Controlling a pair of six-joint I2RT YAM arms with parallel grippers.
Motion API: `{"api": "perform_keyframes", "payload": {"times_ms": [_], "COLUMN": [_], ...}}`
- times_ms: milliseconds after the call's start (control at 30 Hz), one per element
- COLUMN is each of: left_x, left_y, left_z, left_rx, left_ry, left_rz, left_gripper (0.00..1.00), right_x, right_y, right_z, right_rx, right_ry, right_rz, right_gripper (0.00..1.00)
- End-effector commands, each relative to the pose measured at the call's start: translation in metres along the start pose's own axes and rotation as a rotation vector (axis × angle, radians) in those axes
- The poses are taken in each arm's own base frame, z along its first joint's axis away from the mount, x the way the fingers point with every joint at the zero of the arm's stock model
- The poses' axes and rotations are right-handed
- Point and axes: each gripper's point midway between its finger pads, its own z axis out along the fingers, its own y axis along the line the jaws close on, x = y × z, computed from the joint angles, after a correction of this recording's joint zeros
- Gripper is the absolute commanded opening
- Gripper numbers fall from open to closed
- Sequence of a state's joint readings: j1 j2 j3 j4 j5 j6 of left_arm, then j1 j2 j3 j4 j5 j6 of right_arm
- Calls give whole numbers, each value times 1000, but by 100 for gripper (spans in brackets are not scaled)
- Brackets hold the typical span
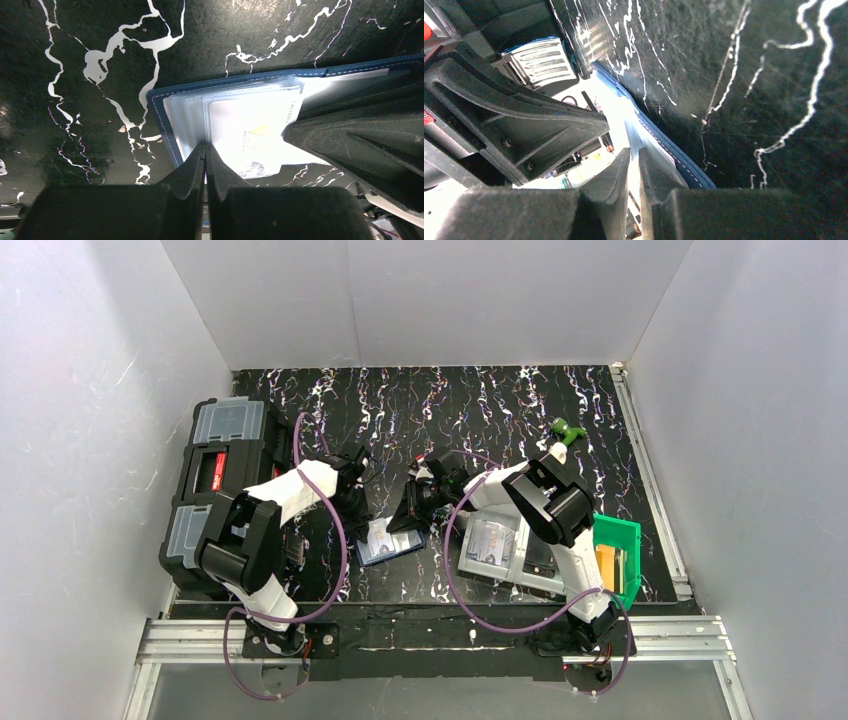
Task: Take the credit cards out of the card holder
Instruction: Remove the credit card from the card holder.
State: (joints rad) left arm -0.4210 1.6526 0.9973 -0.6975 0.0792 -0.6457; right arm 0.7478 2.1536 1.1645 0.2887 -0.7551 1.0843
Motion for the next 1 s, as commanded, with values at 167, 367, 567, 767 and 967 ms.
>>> {"api": "perform_keyframes", "payload": {"times_ms": [167,367,567,767,967], "left_x": [12,14,14,15,16], "left_y": [36,38,39,40,41], "left_z": [35,37,38,41,43], "left_rx": [-167,-177,-184,-191,-200], "left_ry": [53,62,71,80,86], "left_rz": [21,23,23,23,22], "left_gripper": [0,0,0,0,0], "right_x": [0,1,3,6,7], "right_y": [8,11,17,20,18], "right_z": [3,2,2,5,5], "right_rx": [12,10,8,4,9], "right_ry": [7,12,16,29,31], "right_rz": [-64,-82,-110,-126,-125], "right_gripper": [17,14,18,18,13]}}
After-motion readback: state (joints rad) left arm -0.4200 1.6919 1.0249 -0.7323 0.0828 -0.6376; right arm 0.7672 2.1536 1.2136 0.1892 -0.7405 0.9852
